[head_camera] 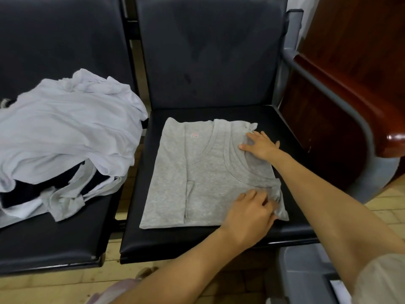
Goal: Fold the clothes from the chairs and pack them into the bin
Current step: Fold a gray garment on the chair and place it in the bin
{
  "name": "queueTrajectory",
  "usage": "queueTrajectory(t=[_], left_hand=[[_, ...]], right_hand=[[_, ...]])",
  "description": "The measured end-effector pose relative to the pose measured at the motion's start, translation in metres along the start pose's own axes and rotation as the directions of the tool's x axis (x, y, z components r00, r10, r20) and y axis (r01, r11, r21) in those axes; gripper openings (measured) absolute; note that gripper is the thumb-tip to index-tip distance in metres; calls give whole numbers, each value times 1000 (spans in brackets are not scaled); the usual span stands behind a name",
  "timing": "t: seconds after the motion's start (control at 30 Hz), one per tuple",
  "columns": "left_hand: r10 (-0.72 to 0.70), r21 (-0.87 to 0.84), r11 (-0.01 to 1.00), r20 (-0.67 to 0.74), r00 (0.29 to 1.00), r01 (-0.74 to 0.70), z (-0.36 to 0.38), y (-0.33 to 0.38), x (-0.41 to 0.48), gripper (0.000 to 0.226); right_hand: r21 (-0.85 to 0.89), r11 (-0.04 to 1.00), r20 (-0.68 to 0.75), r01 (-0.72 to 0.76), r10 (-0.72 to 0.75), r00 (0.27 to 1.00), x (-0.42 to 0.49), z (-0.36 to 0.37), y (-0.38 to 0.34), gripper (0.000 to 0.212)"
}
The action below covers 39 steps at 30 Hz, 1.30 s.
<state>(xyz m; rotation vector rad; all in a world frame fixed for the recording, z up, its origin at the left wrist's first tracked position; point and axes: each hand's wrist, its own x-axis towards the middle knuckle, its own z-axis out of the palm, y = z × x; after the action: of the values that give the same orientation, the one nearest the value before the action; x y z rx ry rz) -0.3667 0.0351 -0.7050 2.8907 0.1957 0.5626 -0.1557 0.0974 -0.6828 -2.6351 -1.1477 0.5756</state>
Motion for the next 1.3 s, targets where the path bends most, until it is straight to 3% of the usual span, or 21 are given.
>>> queueTrajectory(t=[0.07,0.13,0.2,0.27,0.37,0.43,0.5,0.6,0.67,0.73,0.83,0.93,1.03,1.1,1.17,1.3], left_hand=[[3,-51,999,-30,1000,-5,0,-1,-1,13],[-95,-198,976,-6,995,92,-12,-3,-2,9],[-268,-398,878,48,962,265,-32,-7,-4,9],[-368,-563,760,40,929,326,-53,-13,-9,2],[-421,-670,657,54,905,346,-77,-29,-30,28],[-394,-593,708,119,911,383,-86,-48,-48,63],[-382,-442,778,230,895,446,-94,-66,-63,80],[-378,-164,883,308,873,440,-102,-83,-73,65],[-395,-79,891,349,850,446,-101,-84,-76,57],[-439,-68,867,369,819,494,-99,-80,-75,49],[-542,-66,814,269,796,577,-98,-80,-75,29],[-589,-94,774,255,767,626,-102,-82,-79,15],[-582,-141,751,321,747,646,-107,-82,-87,25],[-577,-167,738,346,740,653,-108,-86,-94,29],[-567,-165,745,355,743,647,-109,-93,-103,31],[-553,-212,740,348,757,638,-112,-109,-119,28]], right_hand=[[57,998,-29,-19,20,999,-1,-3,-2,72],[137,990,-70,-17,26,997,-3,-7,-8,69],[189,982,-110,15,6,994,-5,-13,-20,64],[198,977,-139,77,-50,989,-7,-21,-40,57],[217,959,-150,181,-150,977,-10,-30,-84,55],[229,946,-119,230,-207,971,-11,-27,-115,57],[246,935,-14,255,-260,966,-10,-17,-138,57],[207,943,133,259,-290,948,-12,4,-148,52],[203,939,68,277,-296,953,-17,14,-140,44],[218,925,-51,312,-308,950,-30,20,-129,39],[200,892,-133,406,-386,913,-62,27,-109,30],[89,845,-156,528,-512,845,-103,40,-82,28],[-32,773,-135,633,-631,764,-143,52,-53,34],[-92,738,-41,669,-674,737,-164,54,-37,46],[-115,737,31,666,-668,744,-177,54,-22,59],[-126,806,-32,578,-586,810,-189,46,-5,82]])
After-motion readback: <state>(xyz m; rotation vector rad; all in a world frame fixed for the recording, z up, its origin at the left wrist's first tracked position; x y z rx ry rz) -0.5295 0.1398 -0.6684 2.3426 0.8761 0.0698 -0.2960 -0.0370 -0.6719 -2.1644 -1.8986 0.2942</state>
